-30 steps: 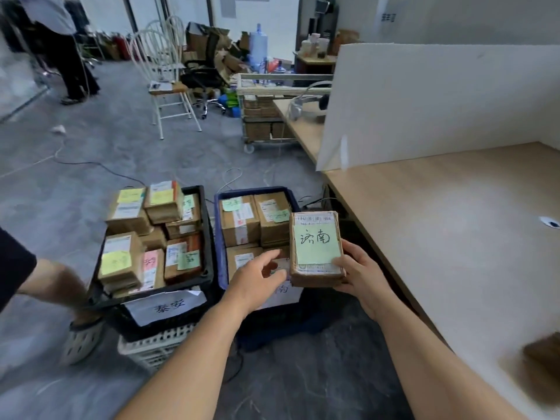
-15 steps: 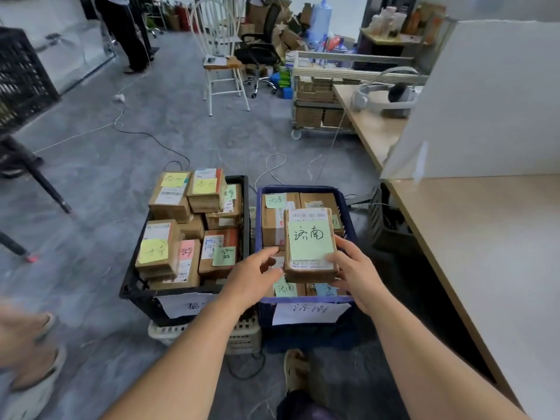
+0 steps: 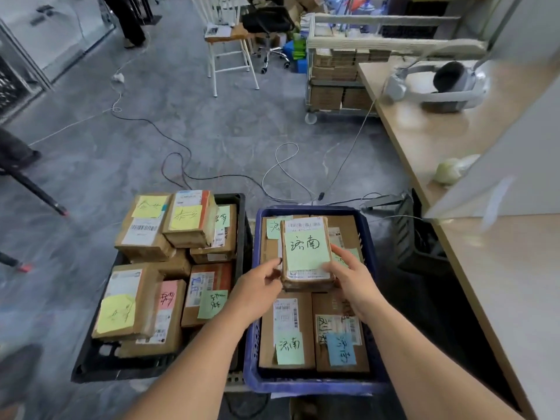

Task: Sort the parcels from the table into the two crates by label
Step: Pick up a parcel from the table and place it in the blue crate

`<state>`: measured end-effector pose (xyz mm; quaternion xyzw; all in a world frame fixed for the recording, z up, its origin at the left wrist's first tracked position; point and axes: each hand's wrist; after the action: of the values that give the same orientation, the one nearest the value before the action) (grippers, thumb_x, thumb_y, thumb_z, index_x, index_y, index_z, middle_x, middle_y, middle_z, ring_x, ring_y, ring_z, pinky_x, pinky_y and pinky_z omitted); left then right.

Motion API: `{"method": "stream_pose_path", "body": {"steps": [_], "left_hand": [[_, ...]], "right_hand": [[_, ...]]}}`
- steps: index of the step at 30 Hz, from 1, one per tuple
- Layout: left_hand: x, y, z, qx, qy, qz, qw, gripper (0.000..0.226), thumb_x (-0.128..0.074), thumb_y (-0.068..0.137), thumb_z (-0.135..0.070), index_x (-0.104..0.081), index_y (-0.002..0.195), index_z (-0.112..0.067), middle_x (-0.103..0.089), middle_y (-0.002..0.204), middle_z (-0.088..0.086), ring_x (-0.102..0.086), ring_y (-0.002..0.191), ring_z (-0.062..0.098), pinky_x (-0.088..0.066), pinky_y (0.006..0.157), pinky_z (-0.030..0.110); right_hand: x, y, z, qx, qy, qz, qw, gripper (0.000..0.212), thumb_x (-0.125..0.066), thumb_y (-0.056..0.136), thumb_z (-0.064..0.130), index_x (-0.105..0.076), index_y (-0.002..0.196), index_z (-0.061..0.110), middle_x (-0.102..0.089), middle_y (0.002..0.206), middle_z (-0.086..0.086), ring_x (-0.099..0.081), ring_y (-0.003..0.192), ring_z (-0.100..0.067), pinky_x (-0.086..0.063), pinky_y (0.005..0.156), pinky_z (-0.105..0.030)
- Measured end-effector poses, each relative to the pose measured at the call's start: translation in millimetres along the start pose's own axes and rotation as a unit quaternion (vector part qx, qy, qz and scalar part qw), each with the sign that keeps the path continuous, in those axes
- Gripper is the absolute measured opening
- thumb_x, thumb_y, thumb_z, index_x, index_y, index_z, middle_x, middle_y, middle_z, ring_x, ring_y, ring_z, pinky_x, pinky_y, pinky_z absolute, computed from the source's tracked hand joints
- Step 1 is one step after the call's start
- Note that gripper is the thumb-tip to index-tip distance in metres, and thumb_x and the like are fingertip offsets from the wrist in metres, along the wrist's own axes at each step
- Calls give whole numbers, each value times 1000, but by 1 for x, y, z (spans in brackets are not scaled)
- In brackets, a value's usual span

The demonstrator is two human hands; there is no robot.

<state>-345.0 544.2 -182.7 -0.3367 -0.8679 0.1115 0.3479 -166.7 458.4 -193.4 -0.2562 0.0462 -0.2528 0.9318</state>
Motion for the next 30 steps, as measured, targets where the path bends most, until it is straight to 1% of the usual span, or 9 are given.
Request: {"method": "stream_pose_path", "body": {"steps": [4,7,9,14,17,20,25,28,30], "left_hand": [[-2,42,7,10,-18,8,1000,57,-49,95,-22,-30,147,-36,-50,137,-6,-52,106,6,-38,85,21],[-3,70,18,17,-18,6,1000,58,-51,95,-27,-29,147,-38,-51,115,-15,-51,91,-4,-39,72,17],[-4,92,27,21,-11,2,1000,58,-52,95,-27,-29,148,-36,-48,107,-19,-52,93,-1,-39,76,18],[-7,142,53,33,-5,-7,999,57,-50,97,-22,-28,149,-35,-56,127,-13,-54,92,-2,-38,69,9],[-7,169,65,42,-2,-23,999,58,-50,97,-22,-28,150,-32,-56,132,-9,-54,99,4,-40,84,17],[-5,191,74,40,21,-33,998,57,-49,97,-20,-28,149,-30,-56,133,-5,-53,105,9,-39,86,22],[1,210,77,22,93,-36,995,60,-47,100,-23,-19,152,-22,-40,148,2,-45,128,20,-38,101,31],[-1,212,77,19,99,-22,995,63,-46,100,-25,-13,153,-22,-36,150,3,-45,128,20,-38,102,34],[0,210,77,24,97,-13,995,66,-47,99,-26,-9,154,-24,-34,151,3,-46,128,20,-40,101,34]], "right_hand": [[-8,49,-7,-20,-5,1,1000,48,-63,87,20,-55,128,43,-67,120,6,-65,108,-20,-52,97,-49],[-19,79,-11,-26,-26,1,999,50,-58,91,18,-50,137,37,-63,124,7,-61,111,-16,-51,96,-42],[-27,101,-17,-33,-49,1,998,53,-56,92,21,-46,142,36,-59,130,7,-58,113,-13,-49,92,-35],[-50,153,-29,-56,-93,3,994,57,-55,92,27,-39,146,40,-54,139,6,-54,122,-20,-43,106,-48],[-63,181,-33,-59,-117,5,991,58,-52,94,29,-34,148,41,-50,144,5,-53,123,-22,-45,103,-44],[-75,204,-33,-59,-154,15,986,56,-46,98,32,-29,150,42,-47,145,9,-53,114,-16,-47,96,-38],[-81,220,-23,-42,-194,4,980,49,-36,104,23,-29,151,35,-44,112,13,-40,71,3,-33,56,-13],[-83,221,-25,-47,-197,15,979,51,-36,104,22,-25,152,35,-51,123,11,-48,80,-3,-35,60,-16],[-84,218,-25,-48,-200,20,978,56,-37,104,24,-17,155,32,-49,141,6,-54,105,-14,-41,80,-25]]}}
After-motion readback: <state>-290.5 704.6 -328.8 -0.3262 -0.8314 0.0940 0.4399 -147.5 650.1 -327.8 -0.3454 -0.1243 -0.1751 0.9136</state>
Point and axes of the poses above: each hand's wrist, its own y-axis towards the middle knuckle, its own x-axis out of the back of the hand, z = x × y
